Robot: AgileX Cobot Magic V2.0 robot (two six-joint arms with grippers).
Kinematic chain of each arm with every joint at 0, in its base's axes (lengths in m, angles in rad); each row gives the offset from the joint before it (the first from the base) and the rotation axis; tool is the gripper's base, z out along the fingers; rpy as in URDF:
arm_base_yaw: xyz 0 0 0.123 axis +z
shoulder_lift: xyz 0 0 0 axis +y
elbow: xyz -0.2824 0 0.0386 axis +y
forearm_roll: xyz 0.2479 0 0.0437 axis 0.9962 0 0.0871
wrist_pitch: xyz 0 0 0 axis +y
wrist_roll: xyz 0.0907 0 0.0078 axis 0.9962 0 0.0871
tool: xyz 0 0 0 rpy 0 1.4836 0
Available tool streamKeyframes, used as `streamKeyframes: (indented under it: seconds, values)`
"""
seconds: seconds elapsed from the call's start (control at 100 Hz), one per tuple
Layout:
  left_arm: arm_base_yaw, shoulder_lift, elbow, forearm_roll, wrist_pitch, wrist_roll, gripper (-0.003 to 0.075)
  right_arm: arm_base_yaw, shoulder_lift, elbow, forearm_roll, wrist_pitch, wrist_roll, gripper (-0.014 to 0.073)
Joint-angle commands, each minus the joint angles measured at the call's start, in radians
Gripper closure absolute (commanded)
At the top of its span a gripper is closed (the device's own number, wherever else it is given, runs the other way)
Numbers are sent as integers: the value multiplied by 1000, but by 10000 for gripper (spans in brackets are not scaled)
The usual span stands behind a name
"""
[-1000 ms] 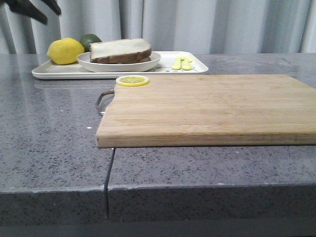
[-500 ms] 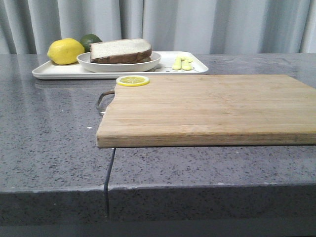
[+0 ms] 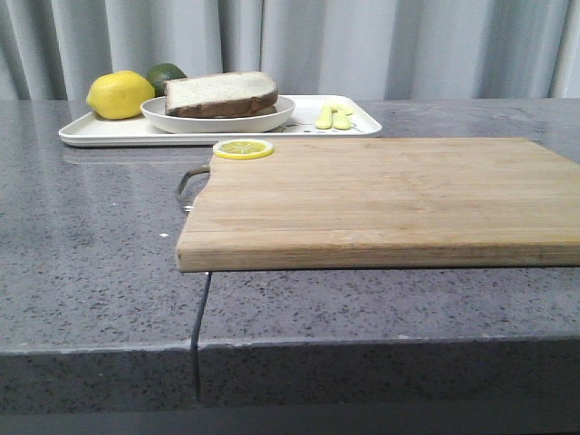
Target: Place bread and move sandwich to tray
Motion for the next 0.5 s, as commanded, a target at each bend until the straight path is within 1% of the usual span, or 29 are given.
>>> streamKeyframes:
  seconds: [0.0, 0.14, 0.27, 0.4, 0.49]
  values:
    - [-5, -118, 67, 5, -105, 5, 458, -6, -2, -17, -13, -103, -36, 171]
    - [-5, -294, 180, 5, -95, 5, 458, -6, -58, 34, -13, -148, -62, 171]
    - [-5, -439, 250, 5, -31, 5, 458, -6, -149, 88, -13, -157, -62, 171]
    - [-5, -561, 294, 5, 25, 5, 458, -6, -248, 122, -13, -121, -58, 171]
    - [-5, -613, 322, 5, 34, 5, 458, -6, -298, 125, -13, -102, -57, 171]
